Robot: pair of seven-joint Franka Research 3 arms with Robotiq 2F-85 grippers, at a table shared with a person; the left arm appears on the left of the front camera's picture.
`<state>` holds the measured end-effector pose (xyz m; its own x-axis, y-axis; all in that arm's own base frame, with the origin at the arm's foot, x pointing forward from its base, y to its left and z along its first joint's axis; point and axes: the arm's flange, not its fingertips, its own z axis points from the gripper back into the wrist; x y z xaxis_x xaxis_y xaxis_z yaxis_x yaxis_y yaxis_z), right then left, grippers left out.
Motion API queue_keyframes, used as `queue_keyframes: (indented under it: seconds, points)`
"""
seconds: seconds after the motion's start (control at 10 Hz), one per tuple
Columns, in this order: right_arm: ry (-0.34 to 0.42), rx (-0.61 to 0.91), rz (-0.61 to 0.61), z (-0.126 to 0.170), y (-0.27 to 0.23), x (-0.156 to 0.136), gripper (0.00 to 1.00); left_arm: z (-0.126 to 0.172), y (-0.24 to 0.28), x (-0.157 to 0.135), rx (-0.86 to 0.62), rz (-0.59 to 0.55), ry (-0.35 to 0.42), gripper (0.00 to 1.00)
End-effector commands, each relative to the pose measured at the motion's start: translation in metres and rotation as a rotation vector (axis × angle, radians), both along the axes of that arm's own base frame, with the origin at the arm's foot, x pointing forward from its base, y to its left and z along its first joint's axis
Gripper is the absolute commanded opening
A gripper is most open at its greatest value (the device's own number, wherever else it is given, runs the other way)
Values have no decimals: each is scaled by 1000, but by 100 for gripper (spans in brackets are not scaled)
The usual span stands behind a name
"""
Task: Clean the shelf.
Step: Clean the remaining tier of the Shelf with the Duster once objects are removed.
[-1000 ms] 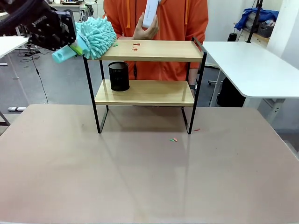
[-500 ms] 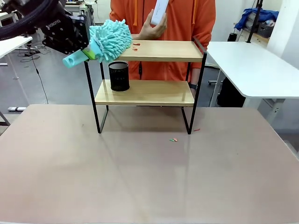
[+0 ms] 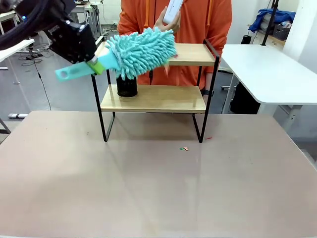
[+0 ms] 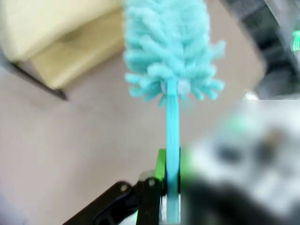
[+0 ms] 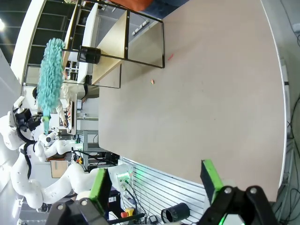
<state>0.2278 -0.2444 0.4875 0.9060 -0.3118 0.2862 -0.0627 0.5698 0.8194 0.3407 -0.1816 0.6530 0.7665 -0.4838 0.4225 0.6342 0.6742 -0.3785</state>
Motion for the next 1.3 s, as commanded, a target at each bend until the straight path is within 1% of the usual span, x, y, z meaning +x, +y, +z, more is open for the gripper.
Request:
queue_keyframes:
  seconds: [0.0, 0.1, 0.2, 0.4, 0.6, 0.7, 0.8, 0.9, 1.0, 1.1, 1.2]
  points:
    - [-28, 1, 7, 1, 0, 1, 100, 9, 27, -19, -47, -377, 78, 13]
    - [-28, 1, 7, 1, 0, 1, 100, 14, 38, -35, -137, -519, 116, 13]
    - [-28, 1, 7, 1, 0, 1, 100, 16, 43, -40, -123, -497, 83, 13]
    - [-28, 1, 7, 1, 0, 1, 100, 16, 50, -46, -130, -490, 75, 13]
    - [-28, 1, 7, 1, 0, 1, 100, 12, 53, -45, -135, -465, 93, 13]
    - [-28, 1, 7, 1, 0, 1, 100, 12, 67, -47, -146, -441, 87, 13]
    - [-28, 1, 7, 1, 0, 1, 100, 13, 94, -52, -168, -391, 64, 13]
    - [-28, 1, 7, 1, 0, 1, 100, 16, 142, -64, -202, -298, 21, 13]
    - [-28, 1, 7, 1, 0, 1, 100, 17, 193, -81, -245, -182, -22, 13]
    - [-28, 1, 7, 1, 0, 1, 100, 14, 240, -99, -298, -25, -63, 13]
    - [-28, 1, 7, 1, 0, 1, 100, 8, 275, -112, -356, 97, -81, 13]
